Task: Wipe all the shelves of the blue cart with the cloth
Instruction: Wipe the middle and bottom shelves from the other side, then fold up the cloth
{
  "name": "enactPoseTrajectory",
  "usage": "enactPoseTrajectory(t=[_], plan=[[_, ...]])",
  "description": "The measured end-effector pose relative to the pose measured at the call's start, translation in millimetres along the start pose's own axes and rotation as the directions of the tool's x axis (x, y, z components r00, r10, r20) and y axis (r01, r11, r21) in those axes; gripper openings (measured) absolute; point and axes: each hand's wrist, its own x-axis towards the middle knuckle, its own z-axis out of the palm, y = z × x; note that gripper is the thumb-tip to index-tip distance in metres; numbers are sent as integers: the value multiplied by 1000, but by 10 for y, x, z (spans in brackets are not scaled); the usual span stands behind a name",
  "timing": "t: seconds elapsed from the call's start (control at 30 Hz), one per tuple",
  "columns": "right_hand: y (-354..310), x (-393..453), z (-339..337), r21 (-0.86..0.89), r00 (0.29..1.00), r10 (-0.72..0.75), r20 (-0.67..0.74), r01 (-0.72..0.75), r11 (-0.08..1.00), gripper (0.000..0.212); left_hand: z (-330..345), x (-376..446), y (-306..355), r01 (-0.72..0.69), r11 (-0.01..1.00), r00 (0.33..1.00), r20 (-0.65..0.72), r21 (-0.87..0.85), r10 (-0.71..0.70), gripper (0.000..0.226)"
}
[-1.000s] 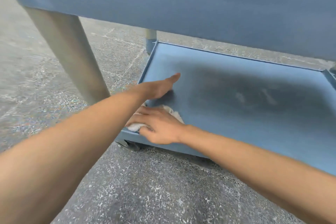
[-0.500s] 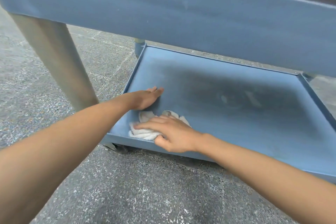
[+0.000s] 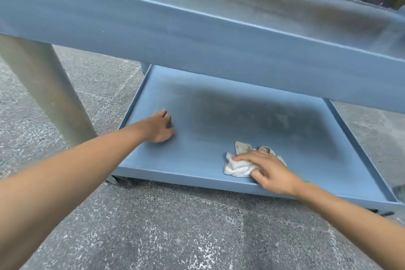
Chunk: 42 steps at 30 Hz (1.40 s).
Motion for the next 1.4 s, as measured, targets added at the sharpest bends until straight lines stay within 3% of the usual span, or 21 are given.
enactPoseTrajectory(t=[0.07, 0.17, 0.23, 0.27, 0.33, 0.4, 0.47, 0.6, 0.73, 0.83, 0.9, 0.97, 1.03, 1.13, 1.23, 1.33, 1.4], plan=[[-78, 52, -33, 53, 999, 44, 18, -45, 998, 57, 89, -119, 140, -6, 1000, 1000, -27, 25, 6, 67], [-189, 130, -77, 254, 989, 132, -69, -111, 961, 56, 162, -320, 466, -236, 970, 966, -128, -64, 226, 41], [-370, 139, -139, 454, 961, 229, -156, -136, 881, 56, 145, -542, 796, -328, 902, 943, -155, -281, 295, 25], [-484, 156, -190, 527, 944, 266, -197, -127, 840, 55, 107, -657, 949, -298, 832, 954, -109, -467, 280, 24], [-750, 139, -280, 632, 905, 336, -259, -104, 768, 50, 57, -918, 1199, -133, 579, 969, 17, -805, 246, 41], [-1031, 86, -393, 745, 877, 406, -256, -89, 661, 49, -28, -1137, 1344, 80, 323, 967, 152, -943, 206, 51], [-1350, -40, -555, 793, 870, 441, -220, -104, 600, 53, -183, -1412, 1418, 149, 220, 963, 193, -964, 191, 56], [-1895, -434, -978, 753, 903, 410, -128, -180, 633, 67, -482, -1991, 1420, 118, 237, 982, 149, -964, 115, 22], [-2305, -840, -1687, 734, 929, 358, 92, -306, 606, 81, -1008, -2677, 1389, 256, 236, 941, 297, -938, 162, 34], [-2519, -1110, -2271, 727, 928, 310, 205, -356, 587, 106, -1466, -3168, 1474, 296, 332, 892, 383, -896, 238, 42], [-2686, -1272, -2682, 759, 924, 270, 272, -378, 530, 111, -1797, -3466, 1562, 286, 392, 863, 413, -875, 291, 49], [-2851, -1438, -3044, 805, 919, 248, 306, -389, 448, 97, -2131, -3741, 1666, 285, 407, 836, 433, -868, 336, 58], [-3001, -1595, -3467, 804, 907, 269, 323, -413, 428, 78, -2509, -3983, 1800, 296, 403, 797, 456, -866, 396, 53], [-3147, -1832, -4126, 777, 917, 301, 262, -386, 498, 58, -3090, -4269, 2010, 251, 437, 763, 454, -864, 460, 34], [-3246, -2082, -4742, 742, 935, 330, 127, -311, 595, 35, -3632, -4491, 2263, 174, 471, 768, 419, -865, 485, 29], [-3283, -2317, -5243, 784, 932, 359, 48, -258, 565, 28, -4101, -4628, 2648, 118, 474, 760, 387, -872, 522, 19], [-3265, -2458, -5546, 807, 915, 404, -8, -232, 543, 28, -4363, -4671, 2972, 45, 478, 767, 337, -877, 546, 24]])
